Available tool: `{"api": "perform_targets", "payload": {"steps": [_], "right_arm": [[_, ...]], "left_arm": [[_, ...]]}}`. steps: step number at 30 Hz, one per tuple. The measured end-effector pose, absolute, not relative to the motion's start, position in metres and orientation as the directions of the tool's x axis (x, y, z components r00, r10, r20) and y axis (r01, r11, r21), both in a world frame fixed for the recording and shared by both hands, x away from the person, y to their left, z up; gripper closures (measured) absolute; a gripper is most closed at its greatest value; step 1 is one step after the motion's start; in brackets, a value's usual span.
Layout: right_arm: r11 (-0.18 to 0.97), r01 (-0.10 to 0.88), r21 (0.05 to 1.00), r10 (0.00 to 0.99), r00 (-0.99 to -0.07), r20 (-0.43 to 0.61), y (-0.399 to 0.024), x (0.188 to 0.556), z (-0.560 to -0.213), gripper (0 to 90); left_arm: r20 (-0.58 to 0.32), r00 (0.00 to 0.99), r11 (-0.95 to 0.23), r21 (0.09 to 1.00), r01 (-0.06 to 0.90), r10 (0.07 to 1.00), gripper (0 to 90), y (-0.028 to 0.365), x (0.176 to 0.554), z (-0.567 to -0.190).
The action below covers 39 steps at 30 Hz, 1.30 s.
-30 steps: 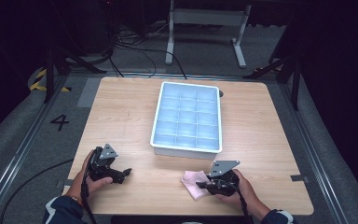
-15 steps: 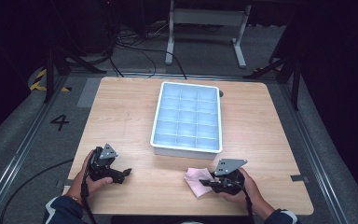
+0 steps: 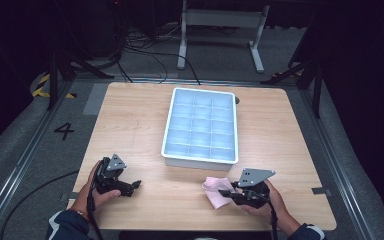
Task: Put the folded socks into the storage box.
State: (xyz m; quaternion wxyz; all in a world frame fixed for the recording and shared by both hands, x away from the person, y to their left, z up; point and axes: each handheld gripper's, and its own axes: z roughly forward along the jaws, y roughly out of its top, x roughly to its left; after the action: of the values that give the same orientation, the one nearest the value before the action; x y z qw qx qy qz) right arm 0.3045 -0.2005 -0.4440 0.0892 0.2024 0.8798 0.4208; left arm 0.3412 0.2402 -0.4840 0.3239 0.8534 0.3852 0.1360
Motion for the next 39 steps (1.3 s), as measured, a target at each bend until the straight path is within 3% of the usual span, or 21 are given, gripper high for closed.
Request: {"api": "perform_targets", "payload": {"steps": [39], "right_arm": [[0.476, 0.203, 0.856, 0.426, -0.904, -0.023, -0.223, 0.3, -0.405, 72.4]], "left_arm": [[-0.018, 0.666, -0.493, 0.658, 0.569, 0.745, 0.3, 0.24, 0.341, -0.484]]}}
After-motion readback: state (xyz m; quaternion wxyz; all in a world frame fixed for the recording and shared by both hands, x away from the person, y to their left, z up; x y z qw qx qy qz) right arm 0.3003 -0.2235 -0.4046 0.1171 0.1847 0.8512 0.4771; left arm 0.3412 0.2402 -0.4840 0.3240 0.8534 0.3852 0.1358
